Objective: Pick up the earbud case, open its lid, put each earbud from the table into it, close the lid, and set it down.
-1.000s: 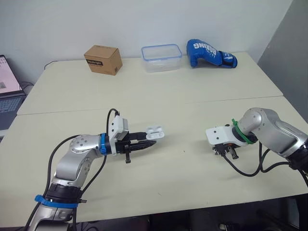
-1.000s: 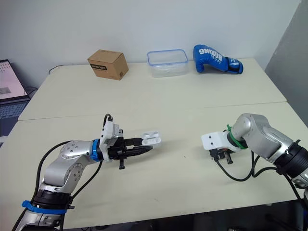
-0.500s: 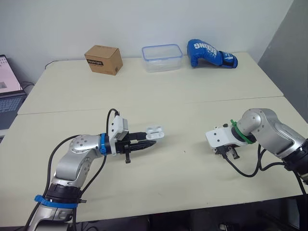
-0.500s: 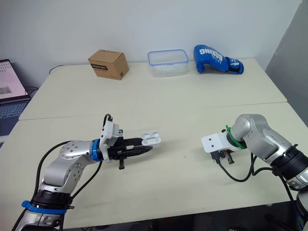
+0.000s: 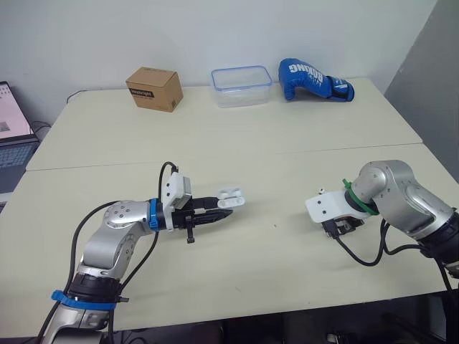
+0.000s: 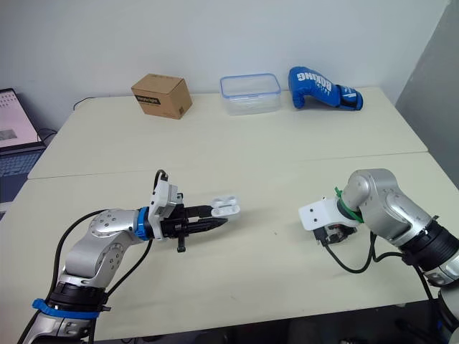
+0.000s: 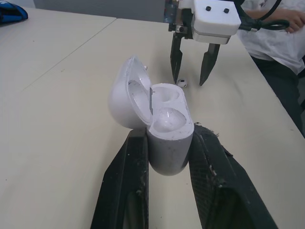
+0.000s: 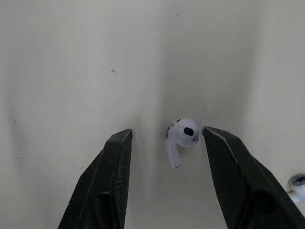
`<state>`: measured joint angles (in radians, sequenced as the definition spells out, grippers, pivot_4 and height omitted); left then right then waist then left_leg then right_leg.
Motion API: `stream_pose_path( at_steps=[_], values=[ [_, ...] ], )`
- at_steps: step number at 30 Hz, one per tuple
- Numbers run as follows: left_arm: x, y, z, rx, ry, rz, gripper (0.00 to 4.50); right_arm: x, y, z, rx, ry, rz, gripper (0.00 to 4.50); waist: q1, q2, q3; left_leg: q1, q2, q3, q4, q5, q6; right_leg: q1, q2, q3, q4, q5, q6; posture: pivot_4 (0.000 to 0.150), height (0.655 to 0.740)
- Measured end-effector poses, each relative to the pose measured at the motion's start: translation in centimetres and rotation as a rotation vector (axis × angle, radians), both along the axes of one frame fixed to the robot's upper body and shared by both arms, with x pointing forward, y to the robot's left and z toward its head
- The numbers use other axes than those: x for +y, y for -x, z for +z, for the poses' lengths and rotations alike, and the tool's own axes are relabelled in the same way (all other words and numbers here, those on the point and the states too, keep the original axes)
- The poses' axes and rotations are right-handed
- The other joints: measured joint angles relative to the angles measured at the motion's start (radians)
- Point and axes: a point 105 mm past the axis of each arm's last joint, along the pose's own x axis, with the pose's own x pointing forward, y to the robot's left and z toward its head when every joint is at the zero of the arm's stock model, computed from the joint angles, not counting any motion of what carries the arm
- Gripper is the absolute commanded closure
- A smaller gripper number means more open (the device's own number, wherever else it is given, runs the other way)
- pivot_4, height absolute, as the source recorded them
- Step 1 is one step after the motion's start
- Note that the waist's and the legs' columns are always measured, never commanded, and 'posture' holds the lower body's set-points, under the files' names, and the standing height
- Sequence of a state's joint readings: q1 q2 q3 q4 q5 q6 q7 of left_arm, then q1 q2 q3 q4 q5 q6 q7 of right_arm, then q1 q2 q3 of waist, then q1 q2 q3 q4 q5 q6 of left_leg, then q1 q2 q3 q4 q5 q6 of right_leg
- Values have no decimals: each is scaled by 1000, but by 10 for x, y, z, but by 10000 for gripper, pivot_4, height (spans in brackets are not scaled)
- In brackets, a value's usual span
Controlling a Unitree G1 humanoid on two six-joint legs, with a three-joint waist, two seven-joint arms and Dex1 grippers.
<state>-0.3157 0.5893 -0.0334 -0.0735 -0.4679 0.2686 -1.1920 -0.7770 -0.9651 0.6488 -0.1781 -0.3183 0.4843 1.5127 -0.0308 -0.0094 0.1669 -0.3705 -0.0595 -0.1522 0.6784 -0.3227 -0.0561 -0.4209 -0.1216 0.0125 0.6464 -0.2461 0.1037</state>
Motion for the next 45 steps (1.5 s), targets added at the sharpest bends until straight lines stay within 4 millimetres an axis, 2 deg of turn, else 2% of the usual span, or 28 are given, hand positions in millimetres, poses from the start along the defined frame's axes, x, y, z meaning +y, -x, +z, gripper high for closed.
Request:
stream_pose_path(
  at_steps=[14,24,27,28,45],
  values=[
    [-1,0,1,-13,2,-3,37110,2,-7,1,-40,32,-110,20940,0,0,0,0,0,0,0,0,0,0,0,0,0,0,0,1500,7307],
    [-1,0,0,-13,2,-2,37110,5,-4,-2,-31,38,-138,20940,0,0,0,0,0,0,0,0,0,0,0,0,0,0,0,1500,7307],
    [-1,0,0,-13,2,-2,37110,6,-3,-1,-31,35,-141,26581,0,0,0,0,0,0,0,0,0,0,0,0,0,0,0,1500,7307],
    [-1,0,0,-13,2,-3,37110,6,-3,-1,-32,35,-140,29773,0,0,0,0,0,0,0,0,0,0,0,0,0,0,0,1500,7307],
    [-2,0,0,-12,2,-4,37110,6,-1,-4,-29,54,-142,29773,0,0,0,0,0,0,0,0,0,0,0,0,0,0,0,1500,7307]
  ],
)
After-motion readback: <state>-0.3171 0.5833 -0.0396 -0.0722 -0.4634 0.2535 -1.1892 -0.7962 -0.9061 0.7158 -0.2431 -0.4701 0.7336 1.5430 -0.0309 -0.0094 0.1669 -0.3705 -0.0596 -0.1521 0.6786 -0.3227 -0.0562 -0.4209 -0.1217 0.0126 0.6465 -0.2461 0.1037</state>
